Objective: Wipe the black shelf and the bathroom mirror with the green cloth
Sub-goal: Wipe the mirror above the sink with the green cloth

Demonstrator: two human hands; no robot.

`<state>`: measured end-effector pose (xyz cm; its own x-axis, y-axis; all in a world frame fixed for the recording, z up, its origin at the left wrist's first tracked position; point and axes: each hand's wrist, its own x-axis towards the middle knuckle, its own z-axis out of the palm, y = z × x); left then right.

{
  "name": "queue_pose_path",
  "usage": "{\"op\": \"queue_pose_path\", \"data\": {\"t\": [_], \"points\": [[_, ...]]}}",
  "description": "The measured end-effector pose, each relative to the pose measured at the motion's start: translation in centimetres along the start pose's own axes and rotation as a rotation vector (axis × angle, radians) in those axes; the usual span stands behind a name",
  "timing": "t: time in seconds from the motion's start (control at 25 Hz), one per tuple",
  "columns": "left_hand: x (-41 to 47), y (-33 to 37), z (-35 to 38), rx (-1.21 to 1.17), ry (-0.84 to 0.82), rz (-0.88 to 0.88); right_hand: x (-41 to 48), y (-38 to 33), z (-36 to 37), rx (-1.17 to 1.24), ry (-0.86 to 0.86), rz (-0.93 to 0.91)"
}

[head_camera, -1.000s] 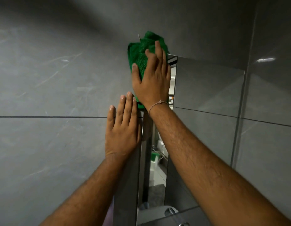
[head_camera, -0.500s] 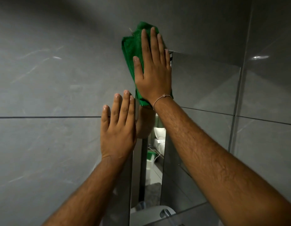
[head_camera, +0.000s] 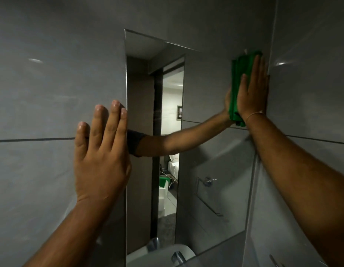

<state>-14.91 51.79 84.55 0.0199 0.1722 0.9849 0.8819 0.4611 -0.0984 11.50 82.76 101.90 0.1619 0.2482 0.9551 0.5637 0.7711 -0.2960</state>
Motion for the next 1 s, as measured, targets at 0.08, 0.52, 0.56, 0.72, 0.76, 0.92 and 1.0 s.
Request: {"op": "queue_pose_path", "data": {"t": [0.08, 0.52, 0.56, 0.72, 0.76, 0.92, 1.0], "points": [[0.0, 0.0, -0.2, -0.004, -0.004, -0.009, 0.2, 2.5, -0.3, 0.014, -0.025, 0.059], [0.1, 0.4, -0.4, 0.005, -0.01, -0.025, -6.5, 7.7, 0.0, 0.154, -0.086, -0.009], [0.1, 0.4, -0.4, 0.001, -0.02, -0.026, -8.9, 8.4, -0.1, 0.159, -0.092, -0.001], [-0.1, 0.7, -0.4, -0.01, -0.044, -0.048, -21.1, 11.4, -0.6, 0.142, -0.149, 0.072], [-0.3, 0.8, -0.5, -0.007, -0.056, -0.055, -24.4, 12.5, -0.8, 0.123, -0.171, 0.082], [-0.2, 0.8, -0.7, -0.012, -0.089, -0.063, -35.2, 15.8, -1.6, 0.07, -0.285, 0.113], [-0.2, 0.8, -0.6, -0.017, -0.085, -0.077, -38.5, 16.3, -1.8, 0.074, -0.315, 0.158]]}}
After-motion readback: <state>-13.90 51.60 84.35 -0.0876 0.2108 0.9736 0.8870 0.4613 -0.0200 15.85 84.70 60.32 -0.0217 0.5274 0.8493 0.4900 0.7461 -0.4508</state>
